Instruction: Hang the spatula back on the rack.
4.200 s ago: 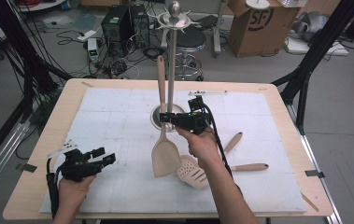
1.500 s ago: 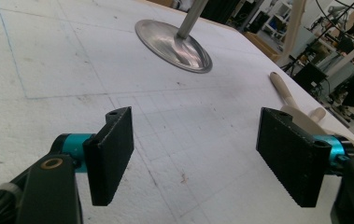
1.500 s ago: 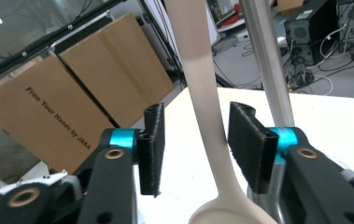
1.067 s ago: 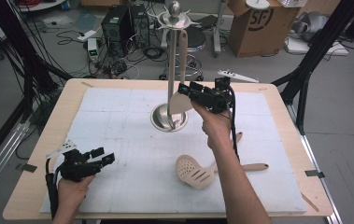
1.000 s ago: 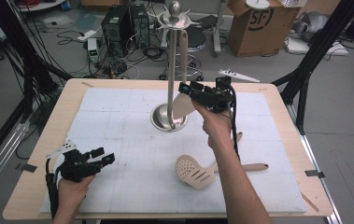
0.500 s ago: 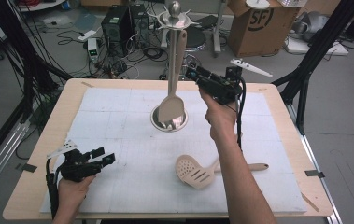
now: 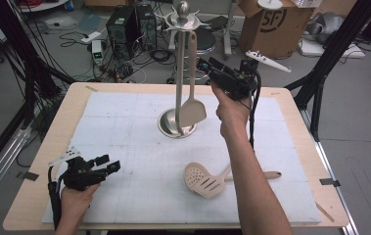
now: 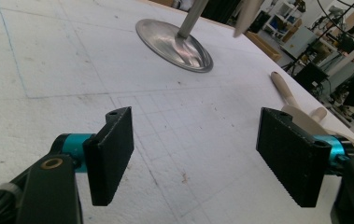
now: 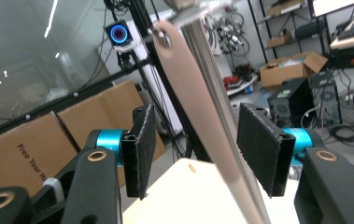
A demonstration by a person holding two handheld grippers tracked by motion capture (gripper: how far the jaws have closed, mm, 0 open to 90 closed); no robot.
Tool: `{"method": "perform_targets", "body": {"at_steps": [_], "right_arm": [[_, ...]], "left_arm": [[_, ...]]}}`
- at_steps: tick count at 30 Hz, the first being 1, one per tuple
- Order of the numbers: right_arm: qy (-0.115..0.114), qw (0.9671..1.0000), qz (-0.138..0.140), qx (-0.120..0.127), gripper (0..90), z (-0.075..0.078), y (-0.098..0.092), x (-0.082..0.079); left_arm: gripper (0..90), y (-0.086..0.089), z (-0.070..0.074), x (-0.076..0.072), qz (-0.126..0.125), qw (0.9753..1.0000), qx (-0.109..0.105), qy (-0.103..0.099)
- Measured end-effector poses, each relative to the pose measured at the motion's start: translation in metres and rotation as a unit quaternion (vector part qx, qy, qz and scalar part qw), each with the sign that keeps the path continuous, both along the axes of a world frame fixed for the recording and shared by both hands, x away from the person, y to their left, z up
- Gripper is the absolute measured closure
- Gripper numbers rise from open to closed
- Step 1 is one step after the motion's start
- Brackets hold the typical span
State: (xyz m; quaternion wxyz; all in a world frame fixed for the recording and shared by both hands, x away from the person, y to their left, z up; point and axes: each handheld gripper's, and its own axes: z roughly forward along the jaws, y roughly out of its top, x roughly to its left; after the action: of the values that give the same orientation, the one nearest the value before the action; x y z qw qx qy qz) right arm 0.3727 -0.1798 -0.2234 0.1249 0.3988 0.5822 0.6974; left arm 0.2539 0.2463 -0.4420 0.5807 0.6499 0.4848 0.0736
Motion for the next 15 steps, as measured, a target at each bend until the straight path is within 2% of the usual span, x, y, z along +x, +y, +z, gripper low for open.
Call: {"method": "perform_targets", "body": {"at_steps": [4,7,15], "right_arm": [[-0.004,1.0,-0.005,0.004,46.6,0.0022,0.0008,0.0006],[-0.005,0.9997,-0.01,0.022,46.5,0.0011,0.0016,0.0017],[-0.007,0.9988,-0.02,0.045,46.5,0.0,-0.0013,0.0088]], "left_arm": [[28.2,-0.0001,0.0001,0.0001,-0.001,1.0,0.001,0.0],[28.2,-0.0003,0.0002,-0.0001,0.0,1.0,0.0,0.0],[28.1,-0.0003,0.0001,0.0006,-0.001,1.0,0.001,-0.001]]}}
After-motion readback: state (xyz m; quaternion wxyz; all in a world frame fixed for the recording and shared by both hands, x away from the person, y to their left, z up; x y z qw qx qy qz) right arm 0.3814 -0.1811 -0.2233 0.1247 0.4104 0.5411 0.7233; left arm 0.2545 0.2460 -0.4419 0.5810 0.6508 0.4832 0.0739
